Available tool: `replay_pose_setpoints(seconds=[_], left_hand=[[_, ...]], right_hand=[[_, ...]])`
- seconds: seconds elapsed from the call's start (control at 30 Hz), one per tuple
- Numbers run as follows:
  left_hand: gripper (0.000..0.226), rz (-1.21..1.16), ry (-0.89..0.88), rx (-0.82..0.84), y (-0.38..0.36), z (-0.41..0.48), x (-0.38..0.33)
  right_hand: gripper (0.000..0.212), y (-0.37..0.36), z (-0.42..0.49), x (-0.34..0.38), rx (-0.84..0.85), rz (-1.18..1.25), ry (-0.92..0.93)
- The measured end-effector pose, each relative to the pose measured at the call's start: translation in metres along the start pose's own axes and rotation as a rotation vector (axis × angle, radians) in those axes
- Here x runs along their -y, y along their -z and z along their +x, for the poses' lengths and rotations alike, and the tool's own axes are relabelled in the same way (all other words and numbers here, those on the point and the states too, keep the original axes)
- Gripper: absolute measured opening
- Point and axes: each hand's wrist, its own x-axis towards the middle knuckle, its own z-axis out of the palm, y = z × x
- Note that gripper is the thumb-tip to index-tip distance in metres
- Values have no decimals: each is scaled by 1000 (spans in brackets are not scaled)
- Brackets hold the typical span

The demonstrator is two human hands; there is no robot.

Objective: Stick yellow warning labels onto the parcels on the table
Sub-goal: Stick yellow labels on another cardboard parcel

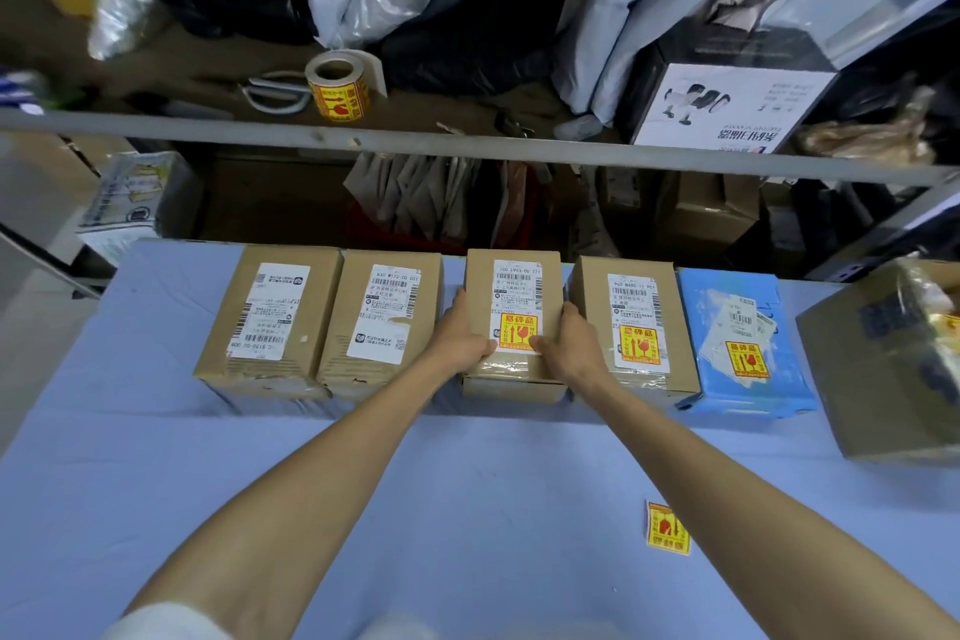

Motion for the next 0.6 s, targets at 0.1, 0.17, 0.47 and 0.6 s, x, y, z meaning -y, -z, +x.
replay_pose_setpoints(seconds=[0.1, 0.17, 0.47, 0.6], left_hand=[[76, 84, -58, -71, 14, -6, -4], [74, 156, -92, -170, 31, -11, -1], [67, 462, 64, -326, 111, -42, 56], [81, 434, -4, -282, 117, -38, 67]], right_hand=[[44, 1, -2, 14, -72, -169, 68], [49, -4, -7, 27, -116, -271, 179], [48, -65, -30, 83, 94, -306, 394], [51, -86, -27, 91, 151, -254, 314]])
